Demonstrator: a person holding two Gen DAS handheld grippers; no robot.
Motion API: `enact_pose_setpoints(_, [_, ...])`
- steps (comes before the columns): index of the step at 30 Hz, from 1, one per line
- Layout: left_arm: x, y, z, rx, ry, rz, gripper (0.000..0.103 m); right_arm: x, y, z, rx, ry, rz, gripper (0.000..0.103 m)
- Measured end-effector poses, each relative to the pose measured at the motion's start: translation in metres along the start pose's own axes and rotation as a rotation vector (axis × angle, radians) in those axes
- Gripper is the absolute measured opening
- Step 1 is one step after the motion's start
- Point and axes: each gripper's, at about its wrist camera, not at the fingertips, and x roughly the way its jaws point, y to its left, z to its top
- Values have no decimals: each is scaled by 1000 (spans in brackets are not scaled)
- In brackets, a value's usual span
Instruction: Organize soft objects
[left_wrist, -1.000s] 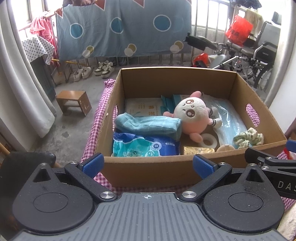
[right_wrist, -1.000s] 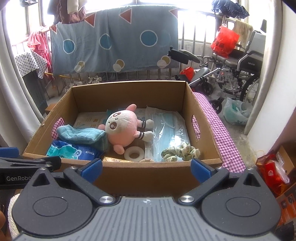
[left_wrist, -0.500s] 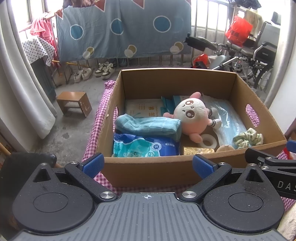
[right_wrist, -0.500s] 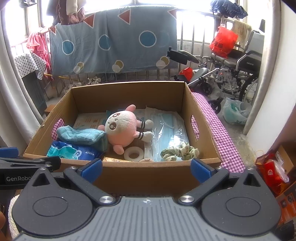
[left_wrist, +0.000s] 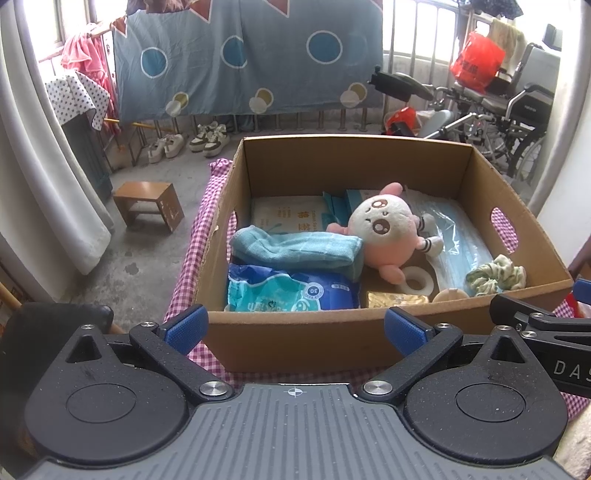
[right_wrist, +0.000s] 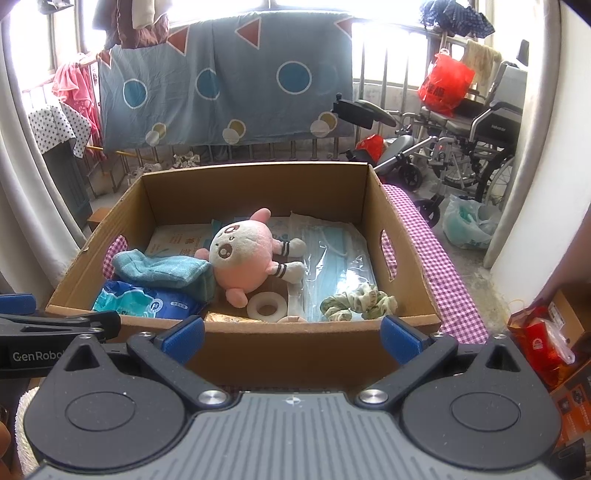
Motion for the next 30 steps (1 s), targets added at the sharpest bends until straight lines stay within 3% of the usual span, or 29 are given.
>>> enact_pose_setpoints(30, [0,1,-1,-6,1,3,102,-3,2,2,-5,-1,-5,103])
